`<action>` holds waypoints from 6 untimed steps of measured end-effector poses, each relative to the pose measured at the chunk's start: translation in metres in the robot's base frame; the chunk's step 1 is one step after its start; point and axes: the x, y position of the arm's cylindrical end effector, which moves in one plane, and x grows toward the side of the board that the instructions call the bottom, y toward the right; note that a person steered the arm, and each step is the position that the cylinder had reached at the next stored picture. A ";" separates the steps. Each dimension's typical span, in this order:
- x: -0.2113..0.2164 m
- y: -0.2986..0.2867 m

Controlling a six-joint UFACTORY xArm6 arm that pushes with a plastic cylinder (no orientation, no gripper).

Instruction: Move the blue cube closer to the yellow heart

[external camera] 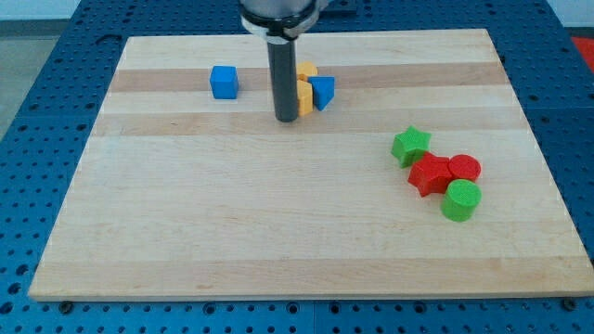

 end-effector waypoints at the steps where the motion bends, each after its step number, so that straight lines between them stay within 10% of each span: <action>1: 0.000 -0.008; 6: -0.047 -0.154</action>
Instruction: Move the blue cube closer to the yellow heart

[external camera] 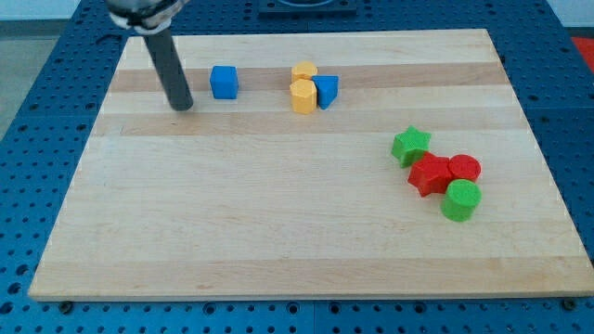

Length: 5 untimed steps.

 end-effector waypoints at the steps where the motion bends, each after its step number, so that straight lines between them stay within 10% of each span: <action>1: -0.018 0.006; 5: -0.019 0.074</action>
